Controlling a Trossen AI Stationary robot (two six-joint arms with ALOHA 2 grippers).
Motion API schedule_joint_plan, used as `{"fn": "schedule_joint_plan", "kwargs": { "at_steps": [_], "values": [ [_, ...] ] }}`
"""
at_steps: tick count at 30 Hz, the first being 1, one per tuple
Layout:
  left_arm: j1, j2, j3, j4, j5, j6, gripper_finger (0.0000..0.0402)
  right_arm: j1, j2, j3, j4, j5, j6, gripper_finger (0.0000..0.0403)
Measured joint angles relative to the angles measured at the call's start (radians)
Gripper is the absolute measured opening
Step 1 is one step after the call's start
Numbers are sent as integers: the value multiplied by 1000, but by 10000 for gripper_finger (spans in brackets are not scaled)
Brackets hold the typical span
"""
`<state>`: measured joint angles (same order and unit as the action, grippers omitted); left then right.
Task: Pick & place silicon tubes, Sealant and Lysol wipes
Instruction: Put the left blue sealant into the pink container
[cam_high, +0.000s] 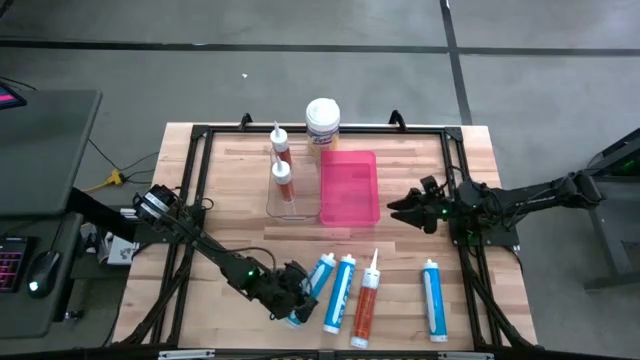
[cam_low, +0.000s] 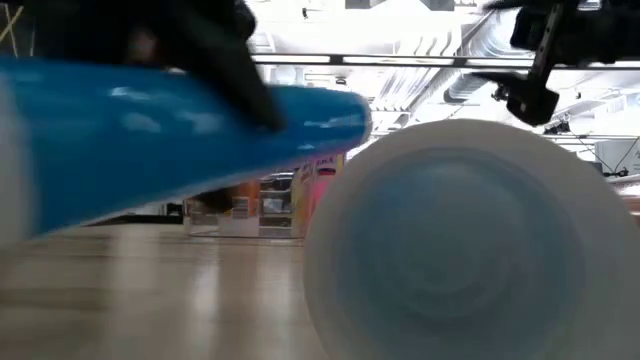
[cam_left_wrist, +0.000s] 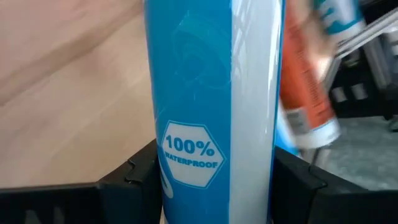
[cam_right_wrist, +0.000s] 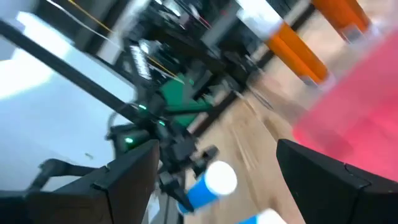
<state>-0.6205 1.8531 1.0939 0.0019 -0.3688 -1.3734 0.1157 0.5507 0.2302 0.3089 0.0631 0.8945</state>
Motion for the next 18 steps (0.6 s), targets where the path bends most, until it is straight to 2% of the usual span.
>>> {"fn": "schedule_joint_plan", "kwargs": {
  "at_steps": [5,14,18],
  "values": [
    [27,-7,0,146,-30,74,194,67,0,0,89,91,-106,321],
    [100,-6,0,373,-6,208,194,84,0,0,118,108,-136,321],
    [121,-6,35,369,19,264,194,84,-1,0,123,126,-111,321]
  ]
}}
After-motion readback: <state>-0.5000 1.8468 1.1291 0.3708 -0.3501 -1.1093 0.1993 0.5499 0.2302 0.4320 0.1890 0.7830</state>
